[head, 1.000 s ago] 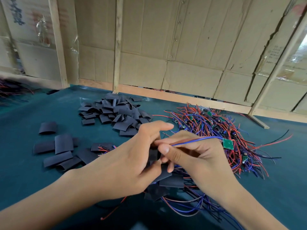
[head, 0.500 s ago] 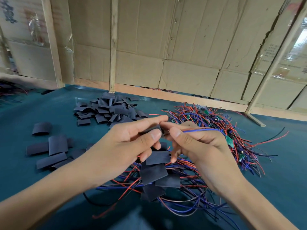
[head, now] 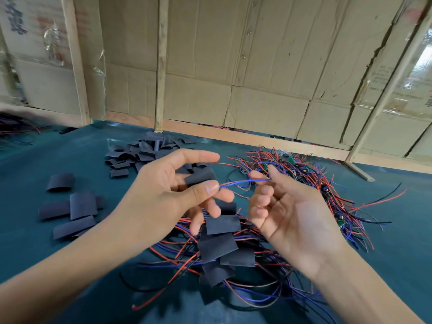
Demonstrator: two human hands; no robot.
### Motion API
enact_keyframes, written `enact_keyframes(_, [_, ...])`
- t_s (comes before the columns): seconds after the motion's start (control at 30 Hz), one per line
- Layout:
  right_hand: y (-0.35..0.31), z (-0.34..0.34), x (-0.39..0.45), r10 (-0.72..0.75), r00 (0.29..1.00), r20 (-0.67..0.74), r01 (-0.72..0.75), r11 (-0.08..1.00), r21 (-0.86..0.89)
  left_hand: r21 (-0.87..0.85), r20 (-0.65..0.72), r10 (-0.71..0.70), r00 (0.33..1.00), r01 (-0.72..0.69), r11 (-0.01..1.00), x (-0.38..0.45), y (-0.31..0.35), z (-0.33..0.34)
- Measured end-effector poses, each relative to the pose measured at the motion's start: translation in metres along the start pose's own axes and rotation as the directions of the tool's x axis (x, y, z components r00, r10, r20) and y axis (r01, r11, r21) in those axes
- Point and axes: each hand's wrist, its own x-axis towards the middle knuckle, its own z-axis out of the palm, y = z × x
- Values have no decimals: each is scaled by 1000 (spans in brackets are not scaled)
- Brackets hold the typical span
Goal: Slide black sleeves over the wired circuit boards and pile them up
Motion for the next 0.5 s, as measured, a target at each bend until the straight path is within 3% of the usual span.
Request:
enact_keyframes(0.17, [0, -4, 2, -77, 997, 7, 77, 990, -120, 55, 37, -29, 999, 27, 998, 2, -4, 1])
enact_keyframes(0.37, [4, -4, 1, -197, 957, 211, 244, 942, -228, 323, 157, 29, 987, -79, 943, 0, -9, 0])
enact_keyframes(0.43, [6, -5, -1, -211, 938, 274, 284, 921, -265, 492, 243, 33, 969, -153, 857, -3, -14, -2])
enact_keyframes(0.5, [7, -5, -2, -222, 927, 303, 315, 899, -303, 750, 299, 59, 952, -273, 602, -5, -17, -2])
